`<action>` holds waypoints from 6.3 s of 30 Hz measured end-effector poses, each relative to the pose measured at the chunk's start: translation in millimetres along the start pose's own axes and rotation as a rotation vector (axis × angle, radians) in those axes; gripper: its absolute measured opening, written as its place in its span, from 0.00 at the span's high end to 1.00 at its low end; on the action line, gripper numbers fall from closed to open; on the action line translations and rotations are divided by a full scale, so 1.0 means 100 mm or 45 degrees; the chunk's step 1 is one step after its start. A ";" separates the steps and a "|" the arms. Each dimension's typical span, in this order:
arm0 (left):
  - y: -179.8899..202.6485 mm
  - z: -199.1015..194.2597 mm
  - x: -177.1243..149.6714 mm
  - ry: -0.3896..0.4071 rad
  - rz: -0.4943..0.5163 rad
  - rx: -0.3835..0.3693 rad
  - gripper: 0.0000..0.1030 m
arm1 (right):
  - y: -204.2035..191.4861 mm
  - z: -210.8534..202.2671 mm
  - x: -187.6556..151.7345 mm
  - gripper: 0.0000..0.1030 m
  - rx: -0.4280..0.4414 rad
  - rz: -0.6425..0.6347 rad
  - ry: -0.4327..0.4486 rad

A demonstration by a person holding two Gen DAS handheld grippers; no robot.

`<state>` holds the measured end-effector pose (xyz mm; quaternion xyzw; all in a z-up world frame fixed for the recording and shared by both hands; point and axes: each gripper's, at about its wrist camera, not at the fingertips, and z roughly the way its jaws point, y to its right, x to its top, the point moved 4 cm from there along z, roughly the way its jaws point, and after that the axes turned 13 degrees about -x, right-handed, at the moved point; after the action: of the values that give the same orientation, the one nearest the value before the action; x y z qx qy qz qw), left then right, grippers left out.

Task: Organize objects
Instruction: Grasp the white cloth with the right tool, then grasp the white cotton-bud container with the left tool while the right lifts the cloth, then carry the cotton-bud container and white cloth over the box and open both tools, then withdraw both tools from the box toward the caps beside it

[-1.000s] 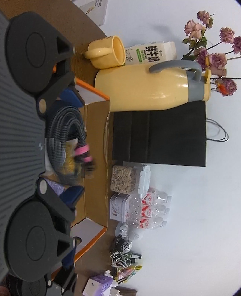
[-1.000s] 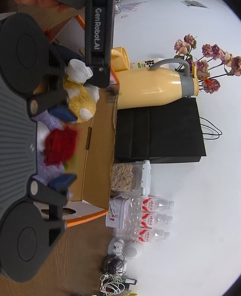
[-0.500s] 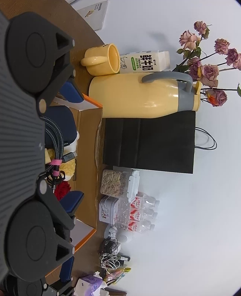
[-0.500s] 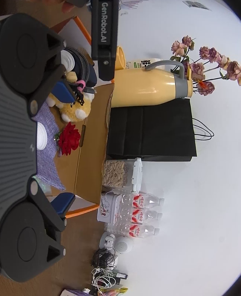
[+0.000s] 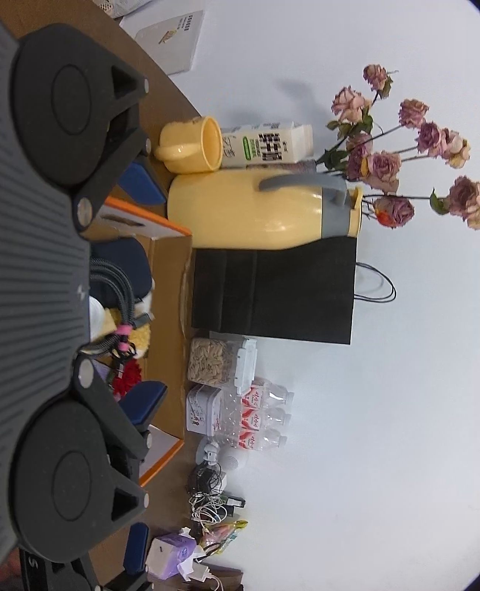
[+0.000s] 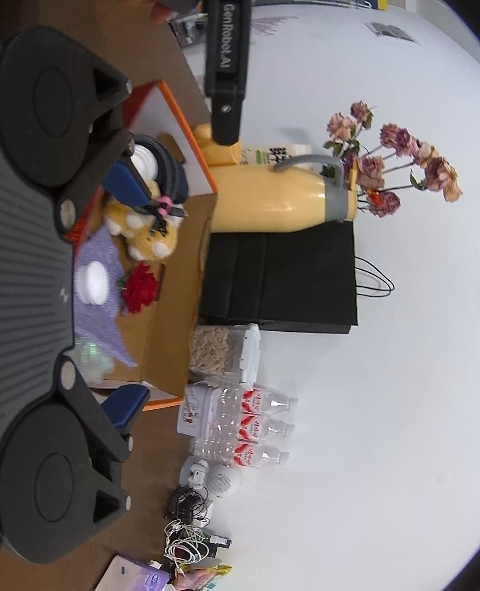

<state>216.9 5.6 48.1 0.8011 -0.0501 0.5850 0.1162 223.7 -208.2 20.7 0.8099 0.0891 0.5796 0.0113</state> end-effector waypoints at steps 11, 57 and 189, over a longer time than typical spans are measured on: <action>-0.24 -0.34 -0.25 -0.119 -0.004 0.080 0.00 | 0.06 -0.26 -0.42 0.00 0.040 -0.102 -0.168; -0.08 -0.59 -0.79 -0.314 0.008 -0.031 0.00 | 0.24 -0.50 -0.92 0.24 0.174 -0.041 -0.293; 0.00 0.15 -0.06 -0.116 0.023 -0.077 0.00 | -0.03 -0.02 -0.05 0.00 0.065 -0.009 0.002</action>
<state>228.7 1.8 38.3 0.8226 -0.0801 0.5471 0.1325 220.0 -205.8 16.0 0.8093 0.1066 0.5776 -0.0072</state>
